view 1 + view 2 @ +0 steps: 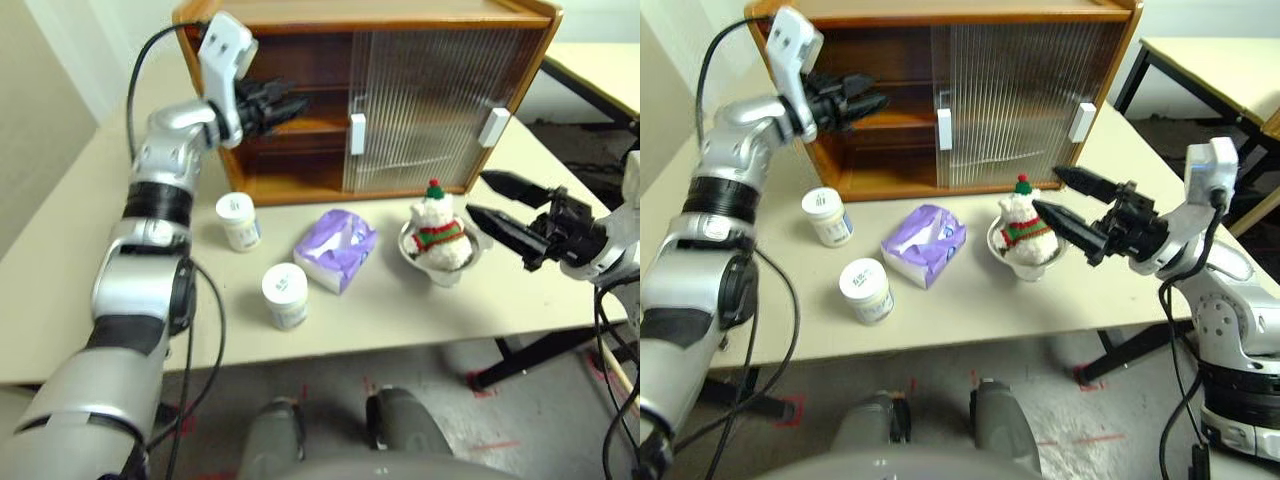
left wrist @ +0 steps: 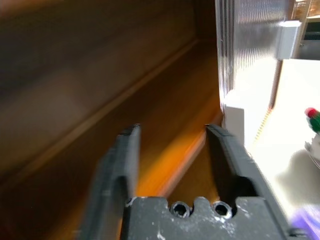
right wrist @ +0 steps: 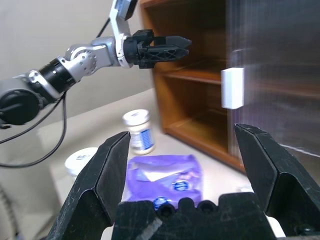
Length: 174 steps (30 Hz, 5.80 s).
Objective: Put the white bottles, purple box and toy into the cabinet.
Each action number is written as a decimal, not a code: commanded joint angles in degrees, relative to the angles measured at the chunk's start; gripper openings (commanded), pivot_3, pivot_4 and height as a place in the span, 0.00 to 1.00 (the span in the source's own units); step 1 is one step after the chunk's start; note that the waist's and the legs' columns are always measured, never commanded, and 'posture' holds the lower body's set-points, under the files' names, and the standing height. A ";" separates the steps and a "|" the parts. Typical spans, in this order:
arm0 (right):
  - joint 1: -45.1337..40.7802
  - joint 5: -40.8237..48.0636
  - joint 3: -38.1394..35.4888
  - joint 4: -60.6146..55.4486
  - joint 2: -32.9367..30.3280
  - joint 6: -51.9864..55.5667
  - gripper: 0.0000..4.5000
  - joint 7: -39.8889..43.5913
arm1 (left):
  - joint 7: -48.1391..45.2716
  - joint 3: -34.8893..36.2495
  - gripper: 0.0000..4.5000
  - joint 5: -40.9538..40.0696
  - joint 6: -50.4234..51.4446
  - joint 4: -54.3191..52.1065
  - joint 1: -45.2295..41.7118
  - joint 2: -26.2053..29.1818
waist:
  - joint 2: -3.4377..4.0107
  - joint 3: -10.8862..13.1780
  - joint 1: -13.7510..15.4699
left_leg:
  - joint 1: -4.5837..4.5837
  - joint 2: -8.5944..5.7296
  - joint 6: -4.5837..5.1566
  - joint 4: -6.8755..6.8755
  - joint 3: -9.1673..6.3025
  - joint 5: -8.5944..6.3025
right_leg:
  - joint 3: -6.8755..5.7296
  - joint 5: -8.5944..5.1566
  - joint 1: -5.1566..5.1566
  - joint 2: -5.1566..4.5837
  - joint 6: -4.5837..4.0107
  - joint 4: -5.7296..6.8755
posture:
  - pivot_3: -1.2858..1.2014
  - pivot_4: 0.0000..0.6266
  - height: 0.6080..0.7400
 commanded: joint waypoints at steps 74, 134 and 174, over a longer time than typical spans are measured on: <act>-2.09 -2.21 4.36 -0.70 1.99 0.77 1.00 -1.04 | 13.68 -3.33 0.69 1.94 -7.84 0.49 19.16 -9.40 | -0.04 -0.01 3.58 | -0.08 0.19 -0.02 0.11 0.16 -0.01 | -0.21 -0.48 -0.01 -0.06 -1.00 0.03 | 0.49 0.00 1.00; -4.60 -8.48 4.99 -8.86 10.31 2.95 1.00 -27.73 | 37.48 1.50 0.69 11.45 -25.15 44.05 -5.06 -20.92 | -0.49 4.10 0.34 | -0.21 0.22 -0.02 -0.04 0.07 -0.01 | -0.25 -0.05 -0.12 -0.06 -0.10 -0.09 | 0.44 0.22 1.00; -7.07 -7.96 6.48 -6.86 12.28 1.01 1.00 -26.62 | 34.57 4.30 1.00 10.81 -25.24 42.66 -3.83 -21.72 | -0.58 5.09 -0.57 | -0.26 0.20 -0.02 -0.13 0.08 -0.01 | -0.27 -0.13 -0.15 -0.06 0.02 -0.13 | 0.45 0.12 1.00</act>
